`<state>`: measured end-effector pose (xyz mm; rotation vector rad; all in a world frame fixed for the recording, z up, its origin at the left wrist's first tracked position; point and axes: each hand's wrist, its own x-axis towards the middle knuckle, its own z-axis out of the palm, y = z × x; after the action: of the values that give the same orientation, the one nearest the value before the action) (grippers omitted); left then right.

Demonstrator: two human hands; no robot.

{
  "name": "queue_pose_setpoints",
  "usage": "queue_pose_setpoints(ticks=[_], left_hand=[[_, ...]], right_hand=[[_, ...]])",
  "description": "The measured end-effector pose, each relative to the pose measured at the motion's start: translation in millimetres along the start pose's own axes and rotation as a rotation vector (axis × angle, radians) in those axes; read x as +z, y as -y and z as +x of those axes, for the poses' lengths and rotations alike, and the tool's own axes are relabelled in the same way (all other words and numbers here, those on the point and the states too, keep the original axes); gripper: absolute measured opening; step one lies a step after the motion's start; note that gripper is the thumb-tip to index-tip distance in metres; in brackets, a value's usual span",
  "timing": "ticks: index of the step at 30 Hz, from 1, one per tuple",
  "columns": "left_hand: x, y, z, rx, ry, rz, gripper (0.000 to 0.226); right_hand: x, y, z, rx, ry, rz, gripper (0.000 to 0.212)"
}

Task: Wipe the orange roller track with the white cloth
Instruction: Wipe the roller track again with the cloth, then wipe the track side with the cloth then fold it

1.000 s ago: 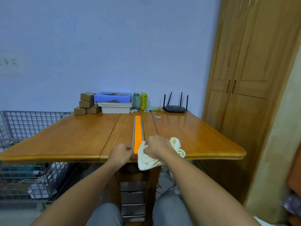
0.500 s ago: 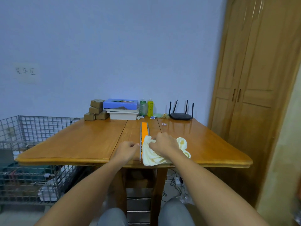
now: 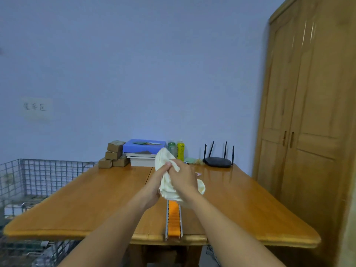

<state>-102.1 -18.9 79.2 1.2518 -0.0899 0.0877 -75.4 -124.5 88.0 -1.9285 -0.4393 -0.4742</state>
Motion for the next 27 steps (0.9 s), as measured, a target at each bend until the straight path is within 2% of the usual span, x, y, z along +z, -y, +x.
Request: queue_pose_setpoints(ticks=[4,8,11,13,15,17,19,23,27], left_hand=[[-8.7,-10.5,24.1,0.044,0.017,-0.073,0.047],[-14.6,-15.4,49.8,0.038,-0.003,-0.134,0.05],[-12.2,-23.0,70.2,0.028,-0.062,-0.149,0.047],[-18.2,-25.2,86.9,0.021,-0.133,-0.102,0.045],[-28.4,-24.8,104.9,0.043,-0.218,0.016,0.046],[-35.2,-24.7,119.1,0.073,-0.312,0.159,0.032],[-38.0,-26.4,130.3,0.134,-0.369,0.262,0.018],[-57.3,-25.3,159.0,0.33,-0.426,0.701,0.031],[-80.1,-11.2,194.0,0.387,-0.411,1.135,0.043]], right_hand=[[6.4,2.8,28.3,0.069,0.042,0.313,0.026],[23.3,-4.2,52.6,0.146,0.154,0.413,0.025],[47.1,-22.0,72.0,0.288,0.283,0.599,0.051],[52.2,-28.6,78.4,0.339,0.344,0.626,0.067],[52.3,-32.0,83.9,0.296,0.398,0.535,0.066],[52.9,-39.1,95.5,0.214,0.472,0.441,0.055],[53.9,-51.7,109.5,0.164,0.45,0.349,0.049],[57.5,-85.4,135.1,0.155,0.277,0.203,0.046],[52.9,-127.5,155.4,0.229,0.197,-0.01,0.029]])
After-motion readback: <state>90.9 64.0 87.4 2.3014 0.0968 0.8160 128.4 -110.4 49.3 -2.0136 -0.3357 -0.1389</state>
